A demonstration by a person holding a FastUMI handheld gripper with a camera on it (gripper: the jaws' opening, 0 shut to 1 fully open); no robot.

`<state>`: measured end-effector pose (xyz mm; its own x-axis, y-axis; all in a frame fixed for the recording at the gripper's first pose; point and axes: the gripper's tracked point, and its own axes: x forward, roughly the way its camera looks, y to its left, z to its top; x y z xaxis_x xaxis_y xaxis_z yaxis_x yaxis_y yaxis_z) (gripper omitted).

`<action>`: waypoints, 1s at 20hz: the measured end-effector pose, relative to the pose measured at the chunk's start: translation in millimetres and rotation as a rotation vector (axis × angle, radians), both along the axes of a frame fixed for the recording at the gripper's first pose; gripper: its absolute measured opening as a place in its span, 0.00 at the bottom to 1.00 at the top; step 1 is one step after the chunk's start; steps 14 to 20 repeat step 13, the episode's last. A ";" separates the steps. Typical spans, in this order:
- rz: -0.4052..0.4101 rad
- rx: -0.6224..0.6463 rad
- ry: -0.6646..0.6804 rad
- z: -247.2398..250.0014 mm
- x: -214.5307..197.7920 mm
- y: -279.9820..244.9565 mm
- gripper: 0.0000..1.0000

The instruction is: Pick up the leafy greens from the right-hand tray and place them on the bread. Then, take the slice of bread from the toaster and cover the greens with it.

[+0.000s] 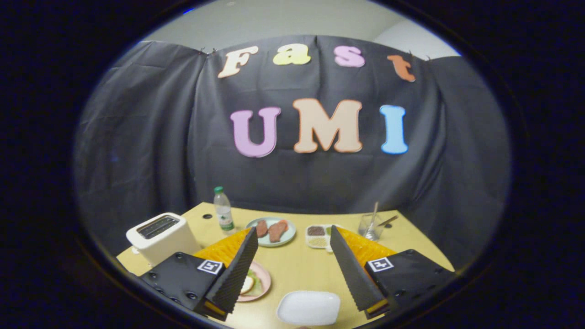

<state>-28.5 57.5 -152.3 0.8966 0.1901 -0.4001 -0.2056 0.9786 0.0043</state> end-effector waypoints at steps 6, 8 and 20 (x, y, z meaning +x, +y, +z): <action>-0.067 0.040 -0.077 26.4 10.1 -23.9 0.98; -0.074 0.013 -0.103 31.9 17.5 -34.9 0.98; -0.092 -0.045 -0.173 53.5 35.6 -51.5 0.98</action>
